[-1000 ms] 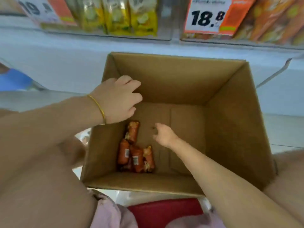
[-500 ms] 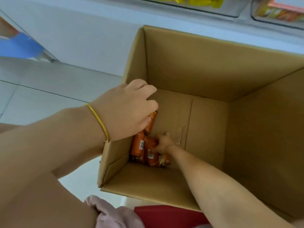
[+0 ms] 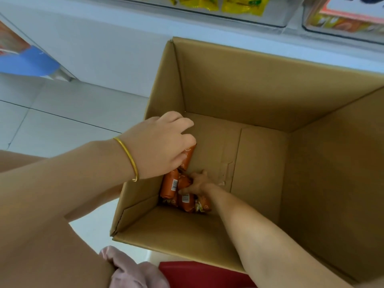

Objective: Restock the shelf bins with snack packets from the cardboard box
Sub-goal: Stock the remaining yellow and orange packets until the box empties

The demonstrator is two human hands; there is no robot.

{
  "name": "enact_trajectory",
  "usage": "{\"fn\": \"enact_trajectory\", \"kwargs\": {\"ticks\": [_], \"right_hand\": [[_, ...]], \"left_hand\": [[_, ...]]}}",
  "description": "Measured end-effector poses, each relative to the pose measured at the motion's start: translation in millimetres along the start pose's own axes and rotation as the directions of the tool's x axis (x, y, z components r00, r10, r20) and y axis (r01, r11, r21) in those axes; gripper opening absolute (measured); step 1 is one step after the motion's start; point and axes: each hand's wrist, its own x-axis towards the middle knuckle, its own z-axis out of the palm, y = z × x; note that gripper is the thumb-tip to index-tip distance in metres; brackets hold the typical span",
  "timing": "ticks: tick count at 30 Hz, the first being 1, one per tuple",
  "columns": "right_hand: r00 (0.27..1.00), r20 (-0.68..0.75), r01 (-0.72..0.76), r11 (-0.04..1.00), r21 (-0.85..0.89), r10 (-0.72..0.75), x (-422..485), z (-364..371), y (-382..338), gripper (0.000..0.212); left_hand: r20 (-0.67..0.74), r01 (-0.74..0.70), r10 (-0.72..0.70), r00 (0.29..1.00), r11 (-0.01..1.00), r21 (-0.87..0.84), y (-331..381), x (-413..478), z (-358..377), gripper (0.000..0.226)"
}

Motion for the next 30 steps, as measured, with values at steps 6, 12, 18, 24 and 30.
{"fn": "enact_trajectory", "kwargs": {"ticks": [6, 12, 18, 24, 30], "right_hand": [[0.994, -0.051, 0.104, 0.993, 0.055, -0.101, -4.6, -7.8, 7.2, 0.061], [0.992, 0.028, 0.095, 0.862, 0.498, -0.125, -47.7, -60.9, 28.9, 0.058], [0.956, -0.103, 0.226, 0.464, 0.856, -0.276, -131.7, -122.6, 20.4, 0.042], [0.929, -0.311, 0.361, 0.304, 0.882, -0.199, -186.2, -152.9, 19.0, 0.067], [0.830, -0.543, 0.555, 0.282, 0.782, -0.129, -213.9, -174.3, 21.3, 0.055]], "left_hand": [[0.179, 0.023, -0.037, 0.983, 0.997, 0.078, 16.7, 16.4, -5.0, 0.042], [0.241, 0.151, -0.135, 0.961, 0.987, -0.050, 28.0, 29.0, -7.6, 0.046], [0.480, 0.491, -0.273, 0.833, 0.766, -0.415, 51.6, 49.2, 0.8, 0.101], [0.313, 0.423, -0.296, 0.902, 0.470, -0.775, 63.4, 75.0, -28.8, 0.079], [0.377, 0.315, -0.285, 0.881, -0.240, -0.918, 64.7, 79.9, -58.6, 0.067]]}}
